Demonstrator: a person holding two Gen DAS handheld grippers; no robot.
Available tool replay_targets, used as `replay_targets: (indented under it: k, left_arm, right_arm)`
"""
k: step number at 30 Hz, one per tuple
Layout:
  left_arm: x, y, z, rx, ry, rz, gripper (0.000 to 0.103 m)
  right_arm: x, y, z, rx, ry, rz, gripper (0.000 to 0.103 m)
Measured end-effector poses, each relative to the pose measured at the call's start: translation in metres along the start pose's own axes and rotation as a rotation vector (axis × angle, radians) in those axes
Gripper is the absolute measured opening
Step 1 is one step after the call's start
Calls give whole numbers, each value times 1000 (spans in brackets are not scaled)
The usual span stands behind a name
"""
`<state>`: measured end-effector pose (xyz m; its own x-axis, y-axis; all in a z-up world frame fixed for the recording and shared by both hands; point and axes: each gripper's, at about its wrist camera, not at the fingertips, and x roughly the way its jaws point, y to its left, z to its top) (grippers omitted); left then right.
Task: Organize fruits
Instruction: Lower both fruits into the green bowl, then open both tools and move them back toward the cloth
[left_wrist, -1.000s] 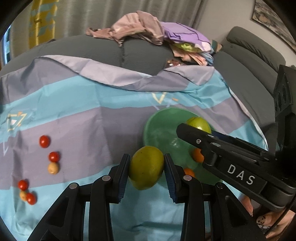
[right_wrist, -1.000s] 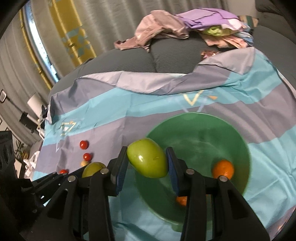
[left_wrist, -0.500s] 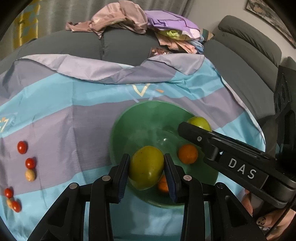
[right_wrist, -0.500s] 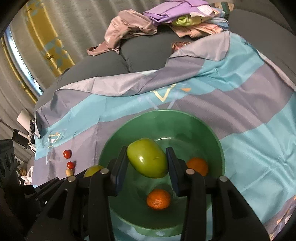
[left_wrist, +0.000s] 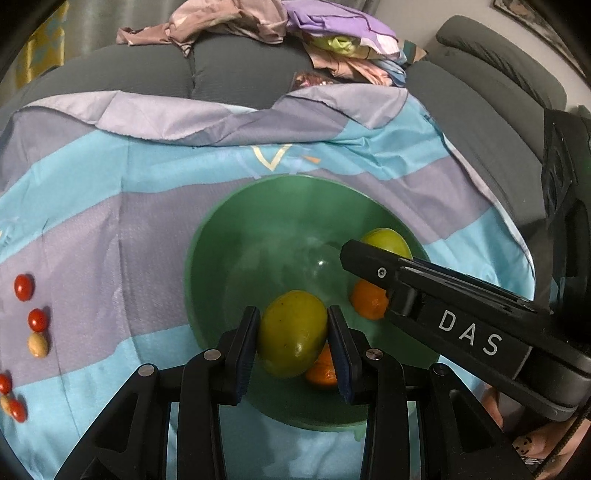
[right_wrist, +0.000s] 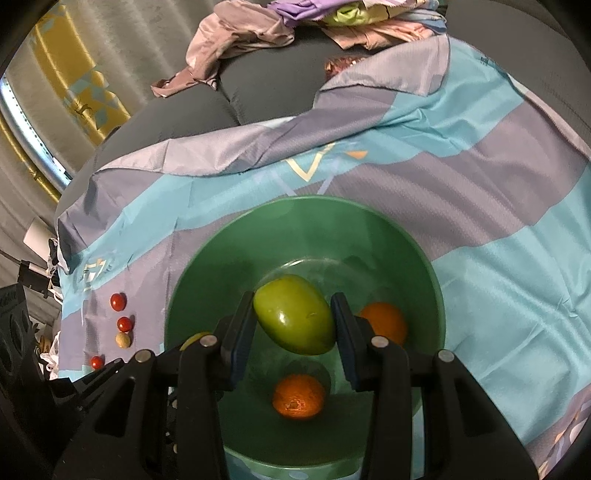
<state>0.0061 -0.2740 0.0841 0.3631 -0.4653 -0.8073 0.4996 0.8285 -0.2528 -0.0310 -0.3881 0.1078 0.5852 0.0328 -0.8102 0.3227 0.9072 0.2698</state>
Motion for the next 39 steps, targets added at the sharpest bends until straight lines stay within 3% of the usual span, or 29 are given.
replay_targets:
  k: [39]
  left_arm:
    - [22, -2, 2, -18, 33, 32, 38]
  right_arm:
    - [27, -4, -4, -14, 99, -89, 42]
